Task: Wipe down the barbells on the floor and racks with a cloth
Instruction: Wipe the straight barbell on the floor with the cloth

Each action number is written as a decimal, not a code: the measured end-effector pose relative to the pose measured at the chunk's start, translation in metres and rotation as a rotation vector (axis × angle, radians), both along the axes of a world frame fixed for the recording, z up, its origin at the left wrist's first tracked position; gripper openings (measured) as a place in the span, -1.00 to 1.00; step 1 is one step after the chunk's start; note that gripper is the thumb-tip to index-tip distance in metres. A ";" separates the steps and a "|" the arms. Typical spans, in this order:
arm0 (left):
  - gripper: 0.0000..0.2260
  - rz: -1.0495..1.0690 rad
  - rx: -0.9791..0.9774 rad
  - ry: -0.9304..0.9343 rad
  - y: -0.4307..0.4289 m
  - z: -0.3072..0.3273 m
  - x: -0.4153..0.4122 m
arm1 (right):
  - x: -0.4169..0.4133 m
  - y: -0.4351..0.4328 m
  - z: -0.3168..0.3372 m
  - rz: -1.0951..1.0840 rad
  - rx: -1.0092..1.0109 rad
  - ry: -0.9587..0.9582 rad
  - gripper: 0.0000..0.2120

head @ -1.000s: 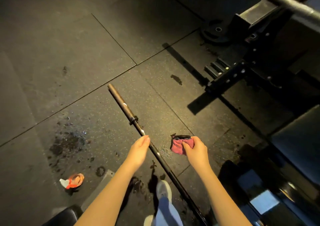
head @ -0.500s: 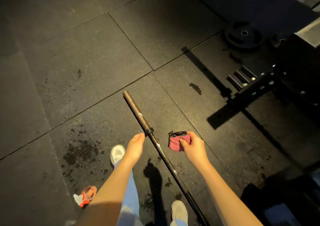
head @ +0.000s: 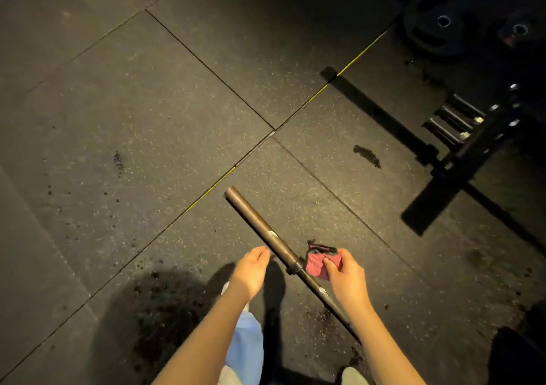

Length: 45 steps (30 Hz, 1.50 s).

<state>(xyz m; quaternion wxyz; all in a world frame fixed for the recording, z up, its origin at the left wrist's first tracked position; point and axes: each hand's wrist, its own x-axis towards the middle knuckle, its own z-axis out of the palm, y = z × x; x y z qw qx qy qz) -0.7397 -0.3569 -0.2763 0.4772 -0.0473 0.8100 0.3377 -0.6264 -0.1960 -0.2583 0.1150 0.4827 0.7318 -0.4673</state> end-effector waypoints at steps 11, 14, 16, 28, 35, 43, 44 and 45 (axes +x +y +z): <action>-0.65 -0.180 -0.047 -0.007 0.012 -0.083 -0.069 | -0.054 -0.016 -0.084 -0.098 -0.031 -0.095 -0.87; -0.63 -0.246 -0.055 -0.024 0.013 -0.110 -0.076 | -0.057 -0.024 -0.108 -0.161 -0.037 -0.104 -0.89; -0.61 -0.304 -0.044 -0.011 0.011 -0.129 -0.082 | -0.056 -0.031 -0.126 -0.222 -0.038 -0.126 -0.88; -0.55 -0.918 0.104 0.257 -0.023 -0.267 -0.145 | -0.075 -0.117 -0.233 -0.642 0.087 -0.216 -0.70; -0.56 -1.262 0.210 0.675 -0.020 -0.347 -0.168 | -0.092 -0.128 -0.318 -0.688 0.358 -0.136 -0.79; -0.40 -1.641 0.349 1.000 -0.010 -0.422 -0.185 | -0.087 -0.138 -0.403 -0.385 0.503 -0.072 -0.75; -0.38 -1.666 0.374 1.027 -0.011 -0.428 -0.188 | -0.086 -0.137 -0.403 -0.391 0.476 -0.043 -0.70; -0.40 -1.685 0.409 1.055 -0.012 -0.434 -0.191 | -0.084 -0.134 -0.403 -0.381 0.444 -0.016 -0.65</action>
